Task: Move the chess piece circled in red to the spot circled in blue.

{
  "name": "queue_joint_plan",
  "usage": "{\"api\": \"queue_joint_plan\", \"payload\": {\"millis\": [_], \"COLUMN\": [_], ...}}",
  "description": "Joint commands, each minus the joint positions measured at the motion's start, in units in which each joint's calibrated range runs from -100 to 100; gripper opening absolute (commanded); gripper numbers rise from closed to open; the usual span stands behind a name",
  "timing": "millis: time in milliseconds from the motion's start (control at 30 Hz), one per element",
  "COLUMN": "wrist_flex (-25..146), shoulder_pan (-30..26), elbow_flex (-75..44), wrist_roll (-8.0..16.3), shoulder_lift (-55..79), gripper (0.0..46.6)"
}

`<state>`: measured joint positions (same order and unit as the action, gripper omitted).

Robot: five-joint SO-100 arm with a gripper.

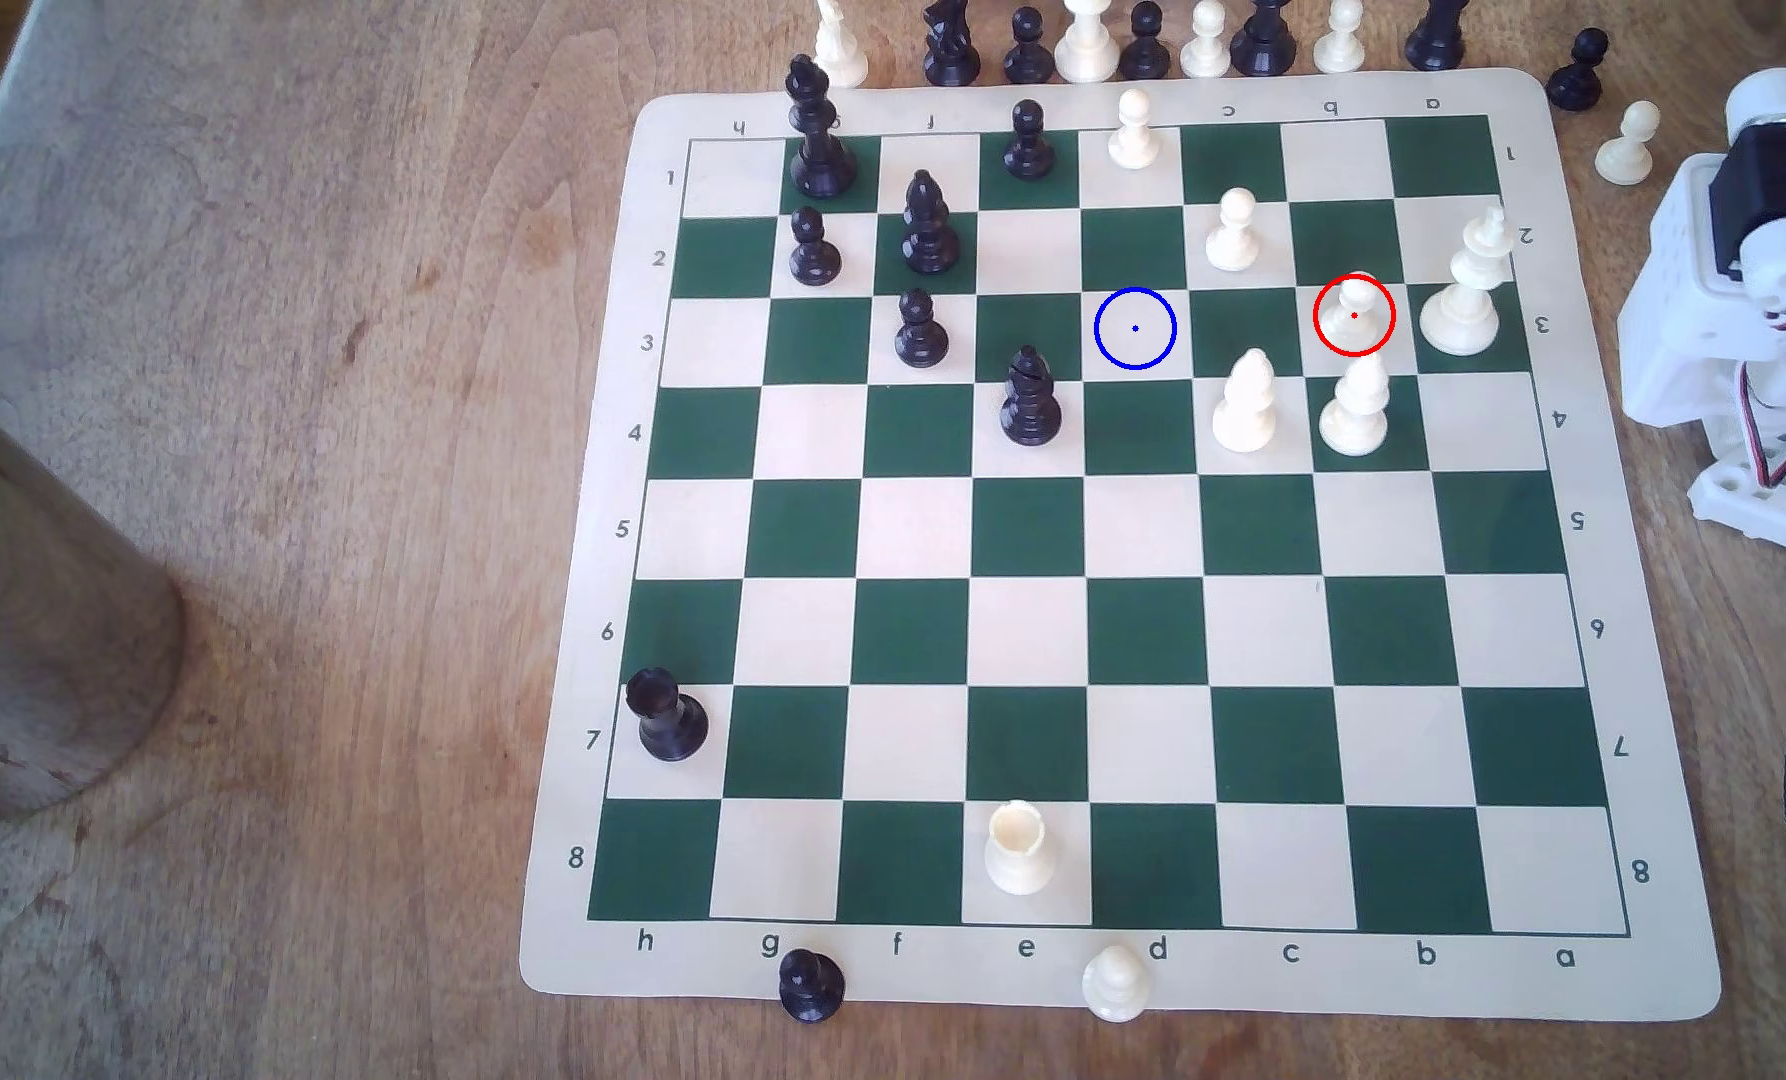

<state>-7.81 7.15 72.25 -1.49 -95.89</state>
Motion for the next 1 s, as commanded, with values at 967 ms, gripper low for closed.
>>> {"api": "queue_joint_plan", "payload": {"millis": [967], "wrist_flex": [80.54], "shoulder_pan": [13.93], "elbow_flex": [-18.13], "wrist_roll": [7.03], "shoulder_lift": [27.64], "gripper": [11.4]}}
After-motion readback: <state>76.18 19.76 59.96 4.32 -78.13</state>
